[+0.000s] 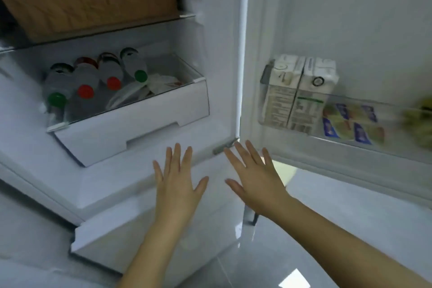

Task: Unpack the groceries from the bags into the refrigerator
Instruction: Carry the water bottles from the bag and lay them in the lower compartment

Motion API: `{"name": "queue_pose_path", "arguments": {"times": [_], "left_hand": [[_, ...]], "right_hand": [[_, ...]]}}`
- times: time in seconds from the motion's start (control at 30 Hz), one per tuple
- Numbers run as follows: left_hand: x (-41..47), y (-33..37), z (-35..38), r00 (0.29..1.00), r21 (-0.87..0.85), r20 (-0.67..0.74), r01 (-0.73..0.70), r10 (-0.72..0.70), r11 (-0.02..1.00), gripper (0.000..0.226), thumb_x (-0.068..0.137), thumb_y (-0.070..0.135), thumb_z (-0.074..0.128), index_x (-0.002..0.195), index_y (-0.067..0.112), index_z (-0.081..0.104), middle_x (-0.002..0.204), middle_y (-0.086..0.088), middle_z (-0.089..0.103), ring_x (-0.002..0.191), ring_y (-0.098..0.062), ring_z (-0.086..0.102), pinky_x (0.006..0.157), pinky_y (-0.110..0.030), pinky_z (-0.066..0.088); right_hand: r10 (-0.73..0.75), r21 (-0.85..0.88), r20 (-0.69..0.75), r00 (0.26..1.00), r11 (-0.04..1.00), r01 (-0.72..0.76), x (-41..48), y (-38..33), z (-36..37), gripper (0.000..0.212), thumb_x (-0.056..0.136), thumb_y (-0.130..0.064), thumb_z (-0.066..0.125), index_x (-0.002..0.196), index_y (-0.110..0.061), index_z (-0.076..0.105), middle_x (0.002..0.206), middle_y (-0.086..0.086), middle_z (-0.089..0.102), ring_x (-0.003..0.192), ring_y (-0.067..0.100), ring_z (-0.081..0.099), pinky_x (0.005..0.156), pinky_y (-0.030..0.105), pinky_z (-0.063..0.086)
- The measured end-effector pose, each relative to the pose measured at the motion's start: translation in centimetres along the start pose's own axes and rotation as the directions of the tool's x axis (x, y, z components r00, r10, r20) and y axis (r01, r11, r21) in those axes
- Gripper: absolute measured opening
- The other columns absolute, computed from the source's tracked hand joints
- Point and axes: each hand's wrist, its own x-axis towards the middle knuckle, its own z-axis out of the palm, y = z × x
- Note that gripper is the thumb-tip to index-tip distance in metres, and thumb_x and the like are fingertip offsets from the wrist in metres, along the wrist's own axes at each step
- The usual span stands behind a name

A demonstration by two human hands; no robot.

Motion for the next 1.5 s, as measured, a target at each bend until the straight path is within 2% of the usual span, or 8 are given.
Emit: {"name": "queue_pose_path", "arguments": {"times": [0.07, 0.23, 0.43, 0.6, 0.73, 0.93, 1.17, 1.5], "left_hand": [[-2.1, 3.1, 0.8, 0.997, -0.045, 0.083, -0.002, 0.006, 0.999, 0.075, 0.096, 0.051, 0.047, 0.155, 0.019, 0.012, 0.163, -0.006, 0.0, 0.15, -0.021, -0.009, 0.118, -0.045, -0.015], [-7.3, 11.6, 2.4, 0.975, -0.156, 0.183, -0.096, 0.124, 0.983, 0.074, 0.096, 0.051, 0.043, 0.155, 0.022, 0.008, 0.163, -0.003, -0.006, 0.149, -0.019, -0.014, 0.119, -0.045, -0.013], [-12.2, 20.4, 3.3, 0.903, -0.243, 0.247, -0.293, 0.351, 0.925, 0.074, 0.097, 0.05, 0.044, 0.155, 0.023, 0.008, 0.163, -0.001, -0.008, 0.148, -0.019, -0.017, 0.119, -0.047, -0.01], [-15.0, 27.7, 4.2, 0.794, -0.277, 0.282, -0.47, 0.539, 0.838, 0.075, 0.095, 0.051, 0.048, 0.154, 0.025, 0.01, 0.163, -0.001, -0.004, 0.149, -0.02, -0.012, 0.12, -0.048, -0.005], [-17.4, 34.5, 5.3, 0.657, -0.323, 0.292, -0.617, 0.695, 0.718, 0.075, 0.095, 0.052, 0.047, 0.154, 0.024, 0.012, 0.163, -0.002, -0.003, 0.149, -0.021, -0.012, 0.119, -0.049, -0.002], [-23.0, 45.1, 7.9, 0.431, -0.423, 0.306, -0.737, 0.849, 0.527, 0.075, 0.094, 0.054, 0.047, 0.154, 0.026, 0.011, 0.163, -0.001, -0.004, 0.149, -0.019, -0.015, 0.119, -0.047, -0.005], [-30.3, 57.7, 11.7, 0.158, -0.53, 0.368, -0.774, 0.916, 0.346, 0.075, 0.095, 0.054, 0.047, 0.155, 0.031, 0.007, 0.163, -0.002, -0.005, 0.149, -0.021, -0.015, 0.118, -0.047, -0.006], [-40.7, 72.6, 12.3, -0.209, -0.656, 0.248, -0.755, 0.946, 0.005, 0.075, 0.095, 0.052, 0.047, 0.155, 0.027, 0.01, 0.163, -0.003, -0.002, 0.149, -0.022, -0.013, 0.12, -0.05, 0.0]], "right_hand": [[0.084, 0.014, 0.016, 0.996, 0.996, -0.084, -4.5, 1.8, 0.3, 0.067, 0.093, -0.055, 0.026, 0.147, -0.019, 0.043, 0.149, 0.011, 0.045, 0.139, 0.035, 0.039, 0.109, 0.055, 0.031], [0.332, -0.008, 0.001, 0.943, 0.943, -0.332, -15.6, 6.8, 0.2, 0.066, 0.102, -0.052, 0.031, 0.157, -0.027, 0.002, 0.165, 0.002, 0.0, 0.151, 0.026, -0.005, 0.12, 0.05, 0.001], [0.574, -0.018, 0.012, 0.819, 0.819, -0.573, -26.8, 10.5, 0.3, 0.067, 0.101, -0.056, 0.027, 0.156, -0.029, 0.0, 0.165, 0.003, 0.0, 0.151, 0.027, -0.004, 0.12, 0.051, 0.002], [0.737, 0.038, 0.009, 0.676, 0.676, -0.736, -35.0, 13.0, -0.3, 0.067, 0.101, -0.055, 0.028, 0.156, -0.029, 0.001, 0.165, 0.003, 0.0, 0.151, 0.026, -0.006, 0.121, 0.051, 0.002], [0.851, 0.066, 0.002, 0.525, 0.524, -0.849, -41.9, 15.0, -0.9, 0.067, 0.101, -0.054, 0.03, 0.156, -0.028, 0.001, 0.165, 0.003, -0.002, 0.151, 0.026, -0.009, 0.121, 0.052, 0.002], [0.964, 0.09, 0.019, 0.265, 0.262, -0.961, -52.2, 18.2, -0.4, 0.067, 0.102, -0.053, 0.028, 0.157, -0.027, 0.0, 0.165, 0.003, -0.002, 0.151, 0.026, -0.008, 0.12, 0.053, 0.002], [0.997, 0.07, 0.071, 0.011, 0.006, -0.997, -63.7, 23.0, -0.2, 0.066, 0.102, -0.054, 0.026, 0.156, -0.028, -0.001, 0.165, 0.003, -0.003, 0.151, 0.026, -0.008, 0.12, 0.054, 0.002], [0.946, 0.068, 0.078, -0.313, -0.319, -0.945, -77.3, 25.3, -1.1, 0.066, 0.103, -0.052, 0.026, 0.156, -0.028, -0.003, 0.165, 0.002, -0.006, 0.151, 0.025, -0.011, 0.121, 0.053, -0.001]]}}
